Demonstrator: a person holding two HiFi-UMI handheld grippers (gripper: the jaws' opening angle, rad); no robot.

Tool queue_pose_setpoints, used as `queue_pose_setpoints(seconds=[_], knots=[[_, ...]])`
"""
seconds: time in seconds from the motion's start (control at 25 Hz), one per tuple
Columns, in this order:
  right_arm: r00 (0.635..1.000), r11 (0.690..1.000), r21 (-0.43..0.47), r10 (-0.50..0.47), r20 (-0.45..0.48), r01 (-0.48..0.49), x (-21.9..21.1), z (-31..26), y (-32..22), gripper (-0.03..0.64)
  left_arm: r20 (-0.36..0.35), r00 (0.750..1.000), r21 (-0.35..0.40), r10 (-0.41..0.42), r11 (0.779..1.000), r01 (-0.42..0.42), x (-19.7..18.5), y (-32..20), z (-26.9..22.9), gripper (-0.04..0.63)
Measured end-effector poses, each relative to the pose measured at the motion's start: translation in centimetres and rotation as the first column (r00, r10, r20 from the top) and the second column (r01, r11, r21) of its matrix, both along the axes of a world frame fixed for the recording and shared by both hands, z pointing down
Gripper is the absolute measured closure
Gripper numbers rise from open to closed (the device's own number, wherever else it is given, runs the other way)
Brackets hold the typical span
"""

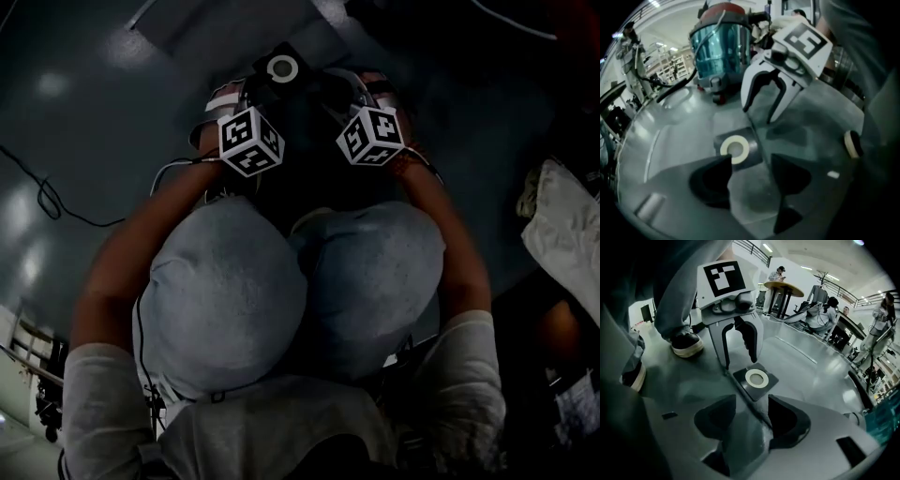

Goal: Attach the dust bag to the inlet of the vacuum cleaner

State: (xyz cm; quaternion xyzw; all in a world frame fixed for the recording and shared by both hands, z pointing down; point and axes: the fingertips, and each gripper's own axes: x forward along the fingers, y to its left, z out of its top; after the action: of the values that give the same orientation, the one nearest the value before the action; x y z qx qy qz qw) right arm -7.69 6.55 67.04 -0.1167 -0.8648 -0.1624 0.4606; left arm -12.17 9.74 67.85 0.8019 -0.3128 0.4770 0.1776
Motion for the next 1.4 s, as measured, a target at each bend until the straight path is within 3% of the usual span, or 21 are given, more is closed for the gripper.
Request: queue_pose_setpoints(seconds=[0.16,0.36,0.6,1.0,1.16,1.24,1.4], knots=[[1.0,1.0,0.006,0.03,-0.004,-0.03,-0.4,1.0,-0.1,0.42,0.104,0.994,-0.026,0.042,0.999,-0.04,0.2,0.8,3.0,0.33],[0.996,0.996,-0.021,0.082,0.031,-0.081,-0.4,0.0,-0.2,0.421,0.132,0.99,-0.028,0.043,0.999,-0.039,-0.1,0.9,3.6,0.338],[0.99,0.99,-0.015,0.139,0.03,-0.139,1.7,-0.2,-1.4,0.421,0.143,0.986,0.006,0.088,0.996,-0.089,-0.4,0.5,1.8,0.487],[0.996,0.989,0.148,0.003,0.093,-0.017,-2.5,-2.1,-3.1,0.42,0.035,0.983,-0.041,0.178,0.983,-0.177,-1.5,-0.7,-3.9,0.546],[0.993,0.988,0.152,-0.053,0.103,0.037,-3.3,-3.4,-3.0,0.426,-0.029,0.969,-0.072,0.245,0.966,-0.247,-1.1,-0.7,-6.6,0.55],[0.99,0.987,0.152,-0.066,0.123,0.047,-3.2,-4.5,-3.2,0.532,-0.048,0.963,-0.076,0.266,0.96,-0.269,-0.9,-1.3,-8.0,0.551],[0.987,0.993,0.118,-0.04,0.154,0.021,-2.4,-7.7,-3.6,0.571,-0.08,0.948,-0.09,0.309,0.944,-0.316,-0.6,-2.4,-11.6,0.55]])
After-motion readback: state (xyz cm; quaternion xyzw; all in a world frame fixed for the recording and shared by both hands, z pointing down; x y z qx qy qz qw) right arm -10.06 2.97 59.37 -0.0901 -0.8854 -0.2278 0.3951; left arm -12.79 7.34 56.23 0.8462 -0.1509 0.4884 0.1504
